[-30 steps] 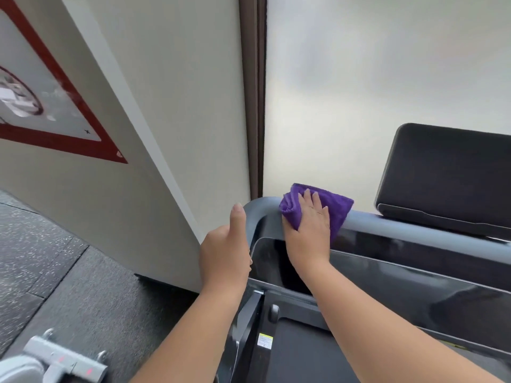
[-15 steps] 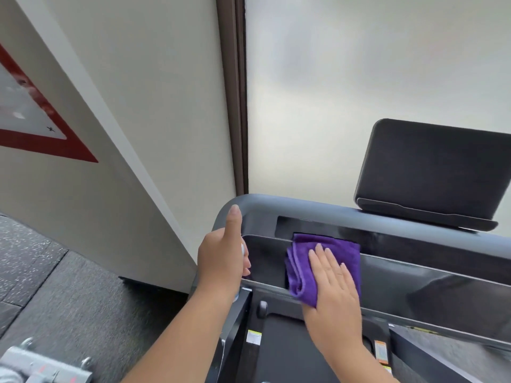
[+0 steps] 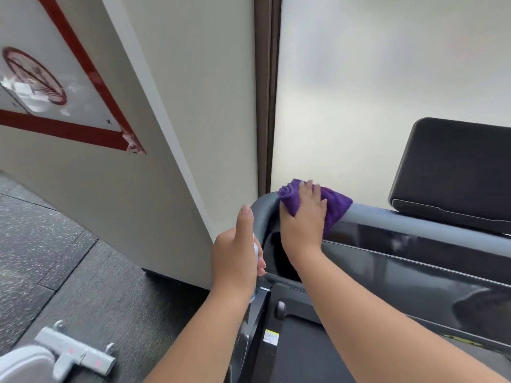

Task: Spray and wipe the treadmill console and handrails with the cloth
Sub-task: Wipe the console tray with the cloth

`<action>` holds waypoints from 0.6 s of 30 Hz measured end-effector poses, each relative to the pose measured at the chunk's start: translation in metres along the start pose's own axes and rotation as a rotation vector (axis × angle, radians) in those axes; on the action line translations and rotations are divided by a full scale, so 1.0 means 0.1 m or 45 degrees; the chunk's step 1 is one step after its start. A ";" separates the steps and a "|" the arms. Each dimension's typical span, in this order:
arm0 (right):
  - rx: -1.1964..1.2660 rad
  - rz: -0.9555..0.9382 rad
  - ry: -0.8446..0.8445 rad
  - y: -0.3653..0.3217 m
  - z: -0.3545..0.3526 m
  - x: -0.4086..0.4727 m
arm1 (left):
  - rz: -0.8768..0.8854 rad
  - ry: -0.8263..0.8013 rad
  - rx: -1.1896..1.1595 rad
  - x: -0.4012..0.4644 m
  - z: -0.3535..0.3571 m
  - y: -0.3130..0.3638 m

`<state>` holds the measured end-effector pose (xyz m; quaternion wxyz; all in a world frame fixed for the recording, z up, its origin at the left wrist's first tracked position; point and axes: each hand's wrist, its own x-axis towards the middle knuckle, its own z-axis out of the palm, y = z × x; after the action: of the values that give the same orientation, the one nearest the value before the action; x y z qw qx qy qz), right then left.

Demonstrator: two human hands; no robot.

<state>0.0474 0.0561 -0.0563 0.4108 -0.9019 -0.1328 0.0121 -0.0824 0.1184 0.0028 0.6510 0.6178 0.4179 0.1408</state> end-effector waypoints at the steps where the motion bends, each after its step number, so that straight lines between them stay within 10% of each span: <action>1: -0.034 -0.091 -0.123 -0.01 0.06 -0.06 | 0.005 0.000 -0.006 0.00 -0.01 0.00; 9: -0.415 -0.536 -0.546 0.54 -0.18 -1.00 | 0.036 -0.039 -0.004 -0.02 0.07 -0.04; 13: -0.520 -0.536 -0.289 0.95 -0.49 -1.18 | -0.002 -0.052 -0.001 -0.01 0.13 -0.03; 18: -0.250 0.033 0.269 1.07 -0.66 -1.04 | -0.046 -0.031 -0.024 0.02 0.13 -0.04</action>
<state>-0.0193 -0.0853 -0.1016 0.3322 -0.9356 -0.0776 -0.0907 -0.0730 0.1103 -0.0029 0.6642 0.6058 0.4196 0.1253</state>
